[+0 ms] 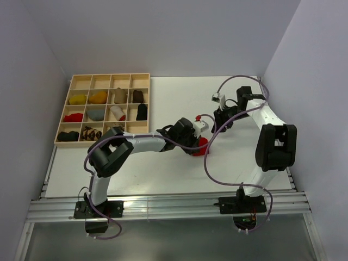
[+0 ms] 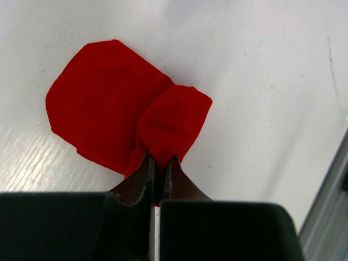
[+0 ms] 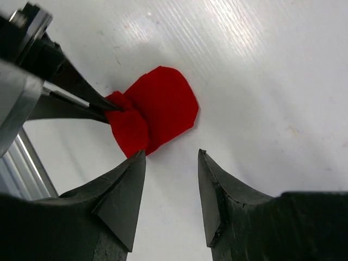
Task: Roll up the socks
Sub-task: Roll the sock at the center of the board.
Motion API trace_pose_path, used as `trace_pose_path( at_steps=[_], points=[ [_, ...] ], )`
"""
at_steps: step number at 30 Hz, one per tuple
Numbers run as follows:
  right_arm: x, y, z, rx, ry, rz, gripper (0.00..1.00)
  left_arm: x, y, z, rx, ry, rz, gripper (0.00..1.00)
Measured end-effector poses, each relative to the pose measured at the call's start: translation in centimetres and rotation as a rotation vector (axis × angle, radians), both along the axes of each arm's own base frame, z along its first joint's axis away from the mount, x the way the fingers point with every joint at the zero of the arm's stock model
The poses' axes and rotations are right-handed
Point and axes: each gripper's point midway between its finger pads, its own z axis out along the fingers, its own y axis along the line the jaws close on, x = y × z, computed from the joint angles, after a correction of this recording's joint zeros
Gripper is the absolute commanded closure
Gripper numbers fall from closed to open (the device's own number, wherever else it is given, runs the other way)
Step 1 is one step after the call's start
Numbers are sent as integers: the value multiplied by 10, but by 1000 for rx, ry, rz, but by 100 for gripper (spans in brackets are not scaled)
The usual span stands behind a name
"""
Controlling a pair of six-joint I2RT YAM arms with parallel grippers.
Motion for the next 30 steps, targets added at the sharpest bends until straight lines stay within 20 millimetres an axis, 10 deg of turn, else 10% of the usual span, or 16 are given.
trace_pose_path(
  at_steps=[12, 30],
  points=[
    [-41, -10, 2, -94, -325, 60, 37, 13, -10, -2, 31, 429, 55, 100],
    [-89, 34, -50, -293, -657, 485, 28, 13, 9, -10, 57, 915, 124, 100]
  ],
)
